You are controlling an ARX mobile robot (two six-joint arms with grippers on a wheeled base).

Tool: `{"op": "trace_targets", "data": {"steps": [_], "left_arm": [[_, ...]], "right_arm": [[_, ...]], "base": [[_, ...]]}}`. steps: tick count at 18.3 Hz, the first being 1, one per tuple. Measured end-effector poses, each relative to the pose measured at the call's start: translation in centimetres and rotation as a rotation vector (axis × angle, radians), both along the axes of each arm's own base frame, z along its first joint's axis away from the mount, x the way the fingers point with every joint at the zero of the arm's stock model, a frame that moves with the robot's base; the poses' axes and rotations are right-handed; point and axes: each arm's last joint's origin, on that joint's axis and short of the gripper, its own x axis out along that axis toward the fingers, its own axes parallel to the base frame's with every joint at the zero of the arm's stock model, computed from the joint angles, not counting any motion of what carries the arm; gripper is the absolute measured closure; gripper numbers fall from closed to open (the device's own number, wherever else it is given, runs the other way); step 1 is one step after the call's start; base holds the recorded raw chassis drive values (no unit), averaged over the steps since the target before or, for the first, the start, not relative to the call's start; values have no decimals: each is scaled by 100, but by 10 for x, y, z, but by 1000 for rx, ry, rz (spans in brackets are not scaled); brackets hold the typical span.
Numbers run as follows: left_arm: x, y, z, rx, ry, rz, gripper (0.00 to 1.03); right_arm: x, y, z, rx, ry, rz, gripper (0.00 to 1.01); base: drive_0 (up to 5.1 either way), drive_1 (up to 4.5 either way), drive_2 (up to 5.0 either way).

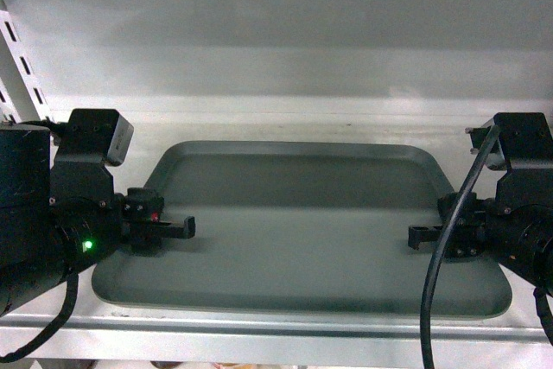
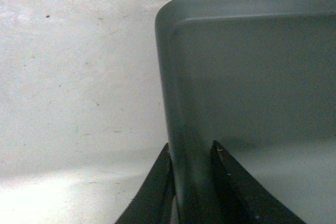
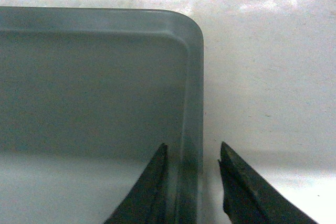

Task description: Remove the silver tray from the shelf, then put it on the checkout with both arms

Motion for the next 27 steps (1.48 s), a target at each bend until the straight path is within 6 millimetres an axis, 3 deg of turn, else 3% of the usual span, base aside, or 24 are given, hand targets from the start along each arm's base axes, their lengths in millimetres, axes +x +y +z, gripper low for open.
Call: {"op": "trace_targets", "data": {"steps": [2, 3, 9, 13, 23, 27], "left_arm": [[0, 2, 0, 1, -3, 20, 96], [0, 2, 0, -31, 1, 32, 99], [-1, 0, 1, -51, 8, 36, 99], [-7, -3, 11, -60, 31, 36, 99], [-18, -11, 79, -57, -83, 11, 100], [-19, -13, 82, -19, -21, -4, 100]], "right_arm": [[0, 0, 0, 2, 1, 1, 91], [0, 1, 2, 46, 6, -34, 98], [0, 0, 5, 69, 7, -51, 98], [-3, -2, 22, 44, -31, -49, 98], [-8, -17, 78, 38, -105, -44, 98], [-9, -17, 91, 12, -11, -34, 98]], "base": [[0, 0, 0], [0, 0, 0], [0, 0, 0], [0, 0, 0], [0, 0, 0], [0, 0, 0]]}}
